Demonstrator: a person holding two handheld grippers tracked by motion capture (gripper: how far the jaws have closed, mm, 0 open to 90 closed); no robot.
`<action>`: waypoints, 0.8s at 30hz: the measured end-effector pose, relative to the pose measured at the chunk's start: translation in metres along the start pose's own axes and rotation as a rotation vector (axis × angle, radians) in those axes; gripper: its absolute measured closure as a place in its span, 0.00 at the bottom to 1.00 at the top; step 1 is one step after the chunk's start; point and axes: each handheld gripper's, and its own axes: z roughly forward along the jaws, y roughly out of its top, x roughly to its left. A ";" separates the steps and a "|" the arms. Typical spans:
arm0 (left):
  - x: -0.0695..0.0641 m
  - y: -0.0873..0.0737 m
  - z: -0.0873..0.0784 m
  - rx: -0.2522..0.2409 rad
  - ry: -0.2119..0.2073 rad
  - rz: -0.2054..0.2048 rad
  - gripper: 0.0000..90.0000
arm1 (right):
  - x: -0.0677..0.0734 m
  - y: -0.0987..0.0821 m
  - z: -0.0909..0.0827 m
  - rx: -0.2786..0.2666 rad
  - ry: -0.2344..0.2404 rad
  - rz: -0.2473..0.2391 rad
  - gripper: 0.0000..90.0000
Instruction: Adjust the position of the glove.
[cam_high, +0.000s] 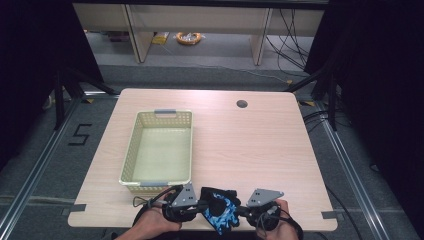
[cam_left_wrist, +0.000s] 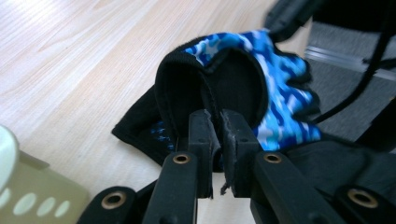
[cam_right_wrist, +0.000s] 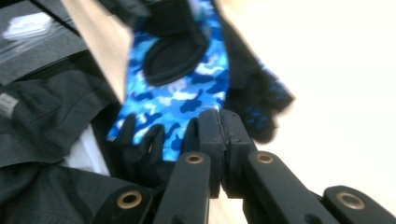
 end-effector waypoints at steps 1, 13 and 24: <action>0.000 0.001 -0.001 -0.004 -0.013 -0.005 0.91 | -0.002 0.002 -0.001 -0.016 -0.019 -0.015 0.99; 0.004 -0.004 0.009 -0.017 -0.044 -0.148 0.91 | -0.036 0.036 0.013 0.040 -0.017 -0.063 1.00; 0.014 -0.016 0.024 0.026 -0.023 -0.222 0.87 | -0.047 0.029 0.043 0.130 -0.008 0.004 0.99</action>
